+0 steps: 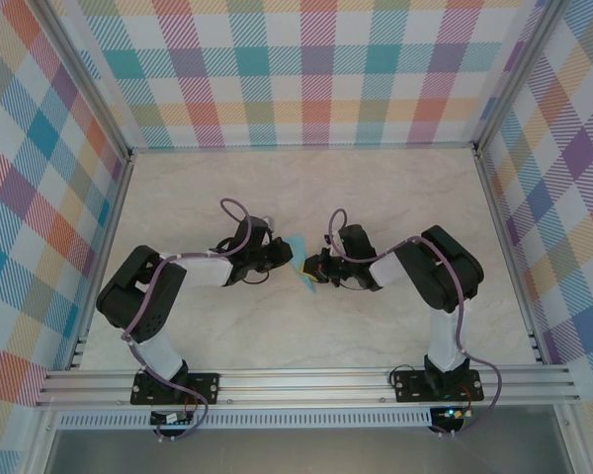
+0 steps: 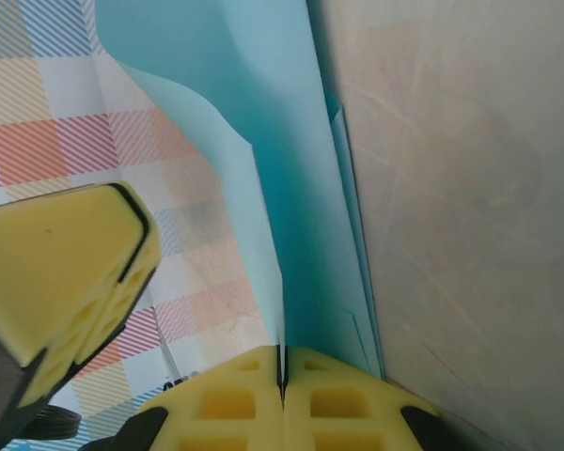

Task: Fold a paper plane with a square sheet of paper (pick it up from the middle)
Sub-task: Fold the wing for the fifth time at the center of the table.

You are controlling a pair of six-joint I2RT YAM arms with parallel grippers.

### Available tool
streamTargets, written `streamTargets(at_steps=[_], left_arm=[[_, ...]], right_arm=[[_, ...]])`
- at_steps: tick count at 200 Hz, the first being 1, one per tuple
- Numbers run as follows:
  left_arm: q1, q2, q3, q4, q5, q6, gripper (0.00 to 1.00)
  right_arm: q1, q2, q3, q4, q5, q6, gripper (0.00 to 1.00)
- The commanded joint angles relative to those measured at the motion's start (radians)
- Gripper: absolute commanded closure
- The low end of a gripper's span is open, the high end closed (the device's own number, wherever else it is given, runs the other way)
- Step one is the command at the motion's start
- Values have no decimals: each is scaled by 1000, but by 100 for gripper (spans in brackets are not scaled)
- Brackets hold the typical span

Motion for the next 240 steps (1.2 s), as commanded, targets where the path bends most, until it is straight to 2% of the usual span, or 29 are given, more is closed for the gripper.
streamTargets(at_steps=[1, 171, 240], left_arm=[[-13, 20, -17, 50, 16, 12, 90], [-24, 120, 21, 64, 27, 25, 93], [-29, 125, 61, -65, -16, 51, 94]], right_arm=[[-16, 24, -33, 12, 41, 41, 100], [-29, 45, -51, -14, 71, 78, 100], [-29, 18, -17, -110, 49, 23, 100]])
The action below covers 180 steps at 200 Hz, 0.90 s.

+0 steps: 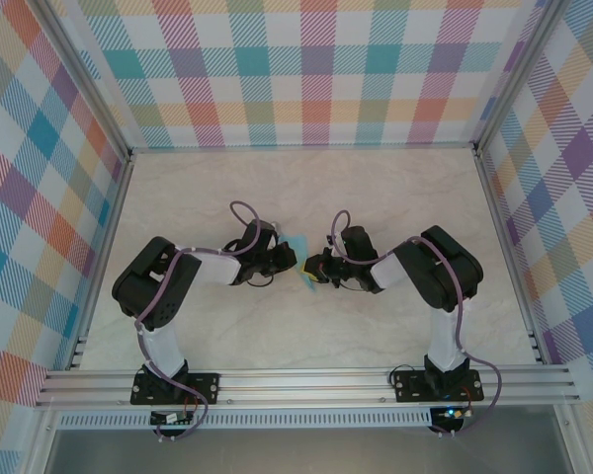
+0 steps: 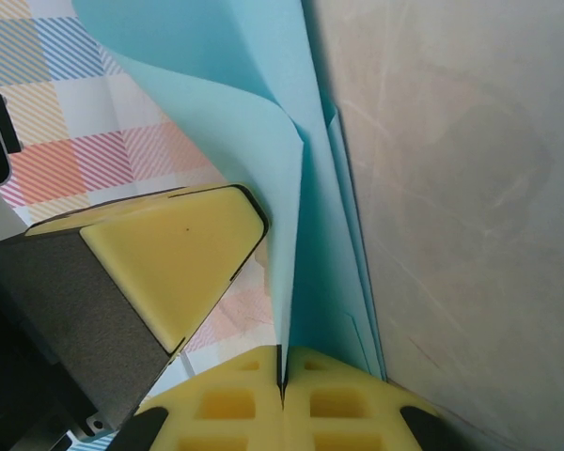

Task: Fold a paper plane with a square sheet of paper (pick it up from the middle)
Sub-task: Fold the wing for the fifth time at the center of the table.

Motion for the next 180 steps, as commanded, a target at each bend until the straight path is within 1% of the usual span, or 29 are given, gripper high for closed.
streamTargets(at_steps=[1, 9, 35, 59, 87, 122, 156, 180], left_arm=[[-14, 22, 27, -85, -39, 32, 94], [-17, 25, 31, -102, -44, 36, 94], [-22, 32, 35, -134, -54, 41, 94], [-26, 37, 39, -142, -57, 38, 94], [-31, 45, 51, -158, -61, 38, 94], [-34, 45, 58, -164, -61, 36, 94], [-38, 37, 61, -167, -61, 35, 94], [-41, 30, 60, -169, -65, 35, 94]], right_arm=[[-23, 8, 2, -164, 41, -45, 100], [-23, -5, 12, -188, 37, -62, 100], [-23, -41, 38, -244, 8, -103, 91], [-23, -76, 50, -286, -13, -137, 85], [-23, -132, 73, -373, -24, -198, 79], [-22, -162, 95, -458, -30, -237, 77], [-22, -160, 96, -473, -47, -251, 75], [-19, -155, 106, -488, -61, -264, 76]])
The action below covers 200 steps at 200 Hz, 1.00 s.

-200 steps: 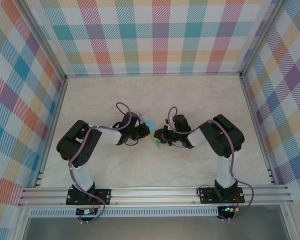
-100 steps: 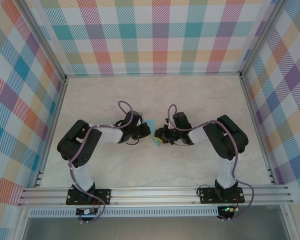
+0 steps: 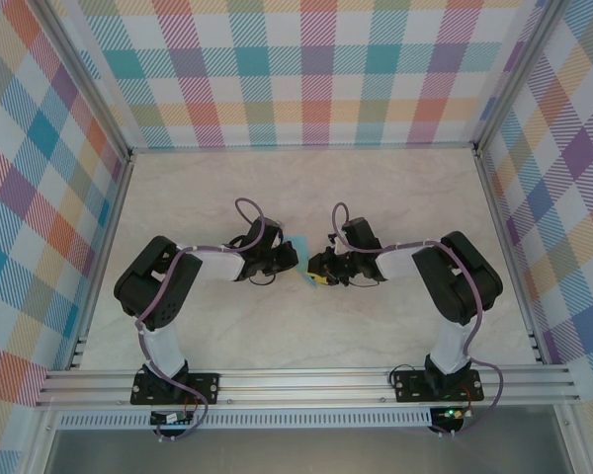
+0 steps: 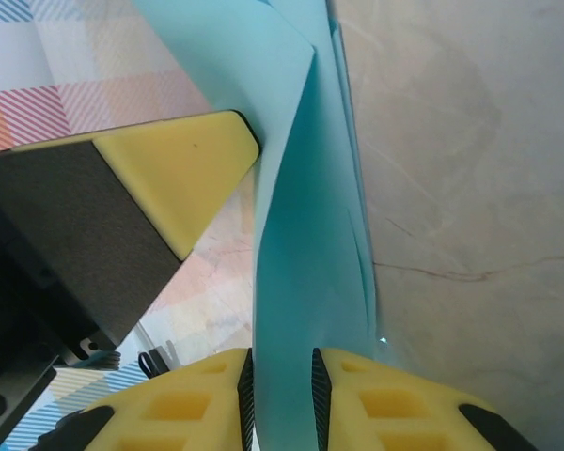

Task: Fold a paper plane with a square sheet of paper (pick it up from the middle)
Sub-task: Fold the wing for the fifth time at the center of the table.

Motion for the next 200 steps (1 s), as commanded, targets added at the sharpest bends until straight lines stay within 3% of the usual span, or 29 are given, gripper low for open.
streamTargets(at_steps=[1, 94, 157, 200], left_arm=[[-22, 22, 6, -69, -28, 17, 94], [-23, -57, 6, -64, -24, -2, 90], [-23, -124, -19, 10, -22, -18, 78], [-23, -124, -48, 65, -17, -22, 77]], right_arm=[[0, -16, 28, -44, -37, -42, 77], [17, 14, 5, -54, -11, -39, 93], [16, 26, -78, 68, 21, 60, 97], [5, 40, -116, 120, 23, 124, 99]])
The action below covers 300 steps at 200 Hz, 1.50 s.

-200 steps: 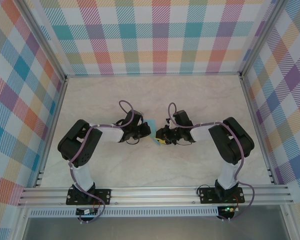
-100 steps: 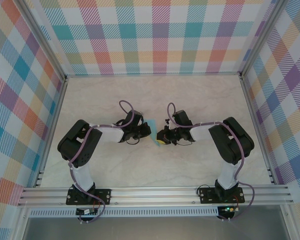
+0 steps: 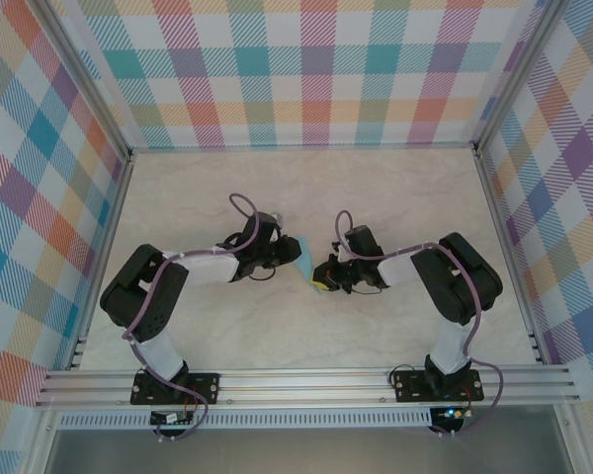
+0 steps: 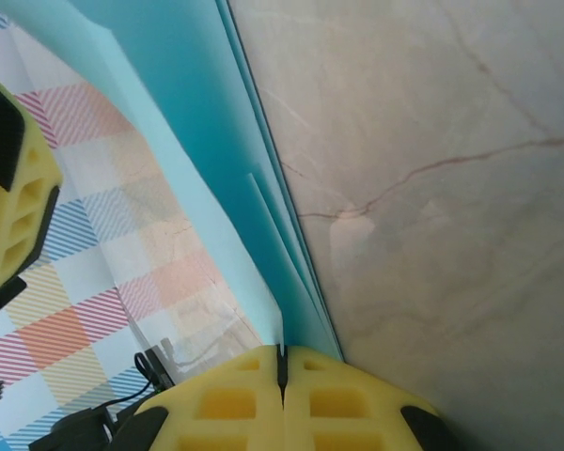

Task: Fold a paper plane with a square sheet of paper (pick it up from the middle)
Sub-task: Fold the wing for the fifth time at the center of the table.

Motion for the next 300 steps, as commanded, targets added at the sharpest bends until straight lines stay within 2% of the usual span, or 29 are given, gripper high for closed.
streamTargets(at_steps=[1, 47, 127, 245, 300], left_arm=[[-17, -21, -33, 49, 0, -6, 77], [-17, 6, -46, 102, 36, 8, 77], [-17, 68, -27, 112, 52, 20, 84], [-17, 138, 5, 104, 25, 76, 88], [-17, 150, 29, 33, -32, 102, 91]], right_arm=[[-3, 39, -31, 35, 15, 55, 99], [-13, 64, -34, 22, 7, 82, 99], [-22, 96, -16, -71, 21, 82, 100], [-31, 113, -24, -75, 19, 86, 100], [-33, 119, -23, -98, 18, 67, 100]])
